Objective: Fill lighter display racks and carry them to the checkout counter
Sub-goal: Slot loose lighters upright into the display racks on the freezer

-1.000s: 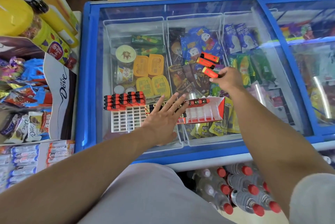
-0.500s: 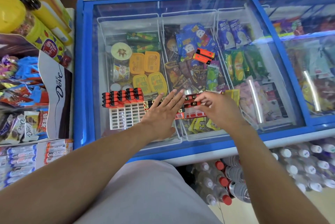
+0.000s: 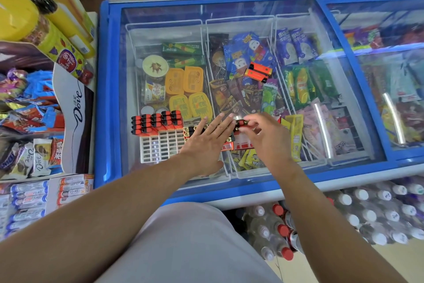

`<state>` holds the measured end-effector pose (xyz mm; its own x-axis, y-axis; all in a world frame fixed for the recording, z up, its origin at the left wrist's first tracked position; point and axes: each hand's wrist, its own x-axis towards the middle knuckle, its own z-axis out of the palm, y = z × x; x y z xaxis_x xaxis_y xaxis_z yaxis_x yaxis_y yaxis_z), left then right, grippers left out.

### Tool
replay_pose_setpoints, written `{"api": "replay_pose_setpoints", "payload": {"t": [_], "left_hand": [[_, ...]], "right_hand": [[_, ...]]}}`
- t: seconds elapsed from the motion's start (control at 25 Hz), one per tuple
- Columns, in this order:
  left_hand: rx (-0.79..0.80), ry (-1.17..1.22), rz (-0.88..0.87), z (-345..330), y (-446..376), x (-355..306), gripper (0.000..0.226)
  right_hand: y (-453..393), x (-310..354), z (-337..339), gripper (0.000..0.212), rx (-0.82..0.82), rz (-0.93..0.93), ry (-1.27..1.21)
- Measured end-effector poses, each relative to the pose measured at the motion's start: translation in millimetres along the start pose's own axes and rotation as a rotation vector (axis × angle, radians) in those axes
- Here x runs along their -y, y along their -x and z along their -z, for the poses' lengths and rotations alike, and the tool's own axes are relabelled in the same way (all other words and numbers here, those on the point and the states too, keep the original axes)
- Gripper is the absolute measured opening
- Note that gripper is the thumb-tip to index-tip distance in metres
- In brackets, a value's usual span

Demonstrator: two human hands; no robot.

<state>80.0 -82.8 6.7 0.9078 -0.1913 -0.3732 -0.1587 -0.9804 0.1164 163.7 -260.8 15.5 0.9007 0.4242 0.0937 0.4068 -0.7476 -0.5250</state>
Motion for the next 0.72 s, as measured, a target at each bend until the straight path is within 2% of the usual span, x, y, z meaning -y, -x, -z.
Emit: {"api": "replay_pose_setpoints", "payload": {"t": [0.08, 0.16, 0.32, 0.44, 0.6, 0.72], "left_hand": [[0.019, -0.001, -0.013, 0, 0, 0, 0.109], [0.025, -0.025, -0.025, -2, -1, 0, 0.109], [0.052, -0.055, -0.019, -3, -2, -1, 0.111], [0.06, -0.072, -0.016, -2, -2, -1, 0.11], [0.063, -0.065, -0.009, 0, -2, 0, 0.108], [0.059, -0.071, -0.007, 1, -2, -1, 0.107]], "right_hand": [[-16, -2, 9, 0.017, -0.075, -0.032, -0.061], [-49, -7, 17, 0.021, -0.092, -0.101, -0.042], [-135, -26, 8, 0.039, 0.086, -0.199, 0.06], [-174, -48, -15, 0.042, 0.226, -0.214, 0.267], [-184, -66, -35, 0.028, 0.24, -0.272, 0.334], [-173, -67, -32, 0.021, 0.282, -0.229, 0.293]]}}
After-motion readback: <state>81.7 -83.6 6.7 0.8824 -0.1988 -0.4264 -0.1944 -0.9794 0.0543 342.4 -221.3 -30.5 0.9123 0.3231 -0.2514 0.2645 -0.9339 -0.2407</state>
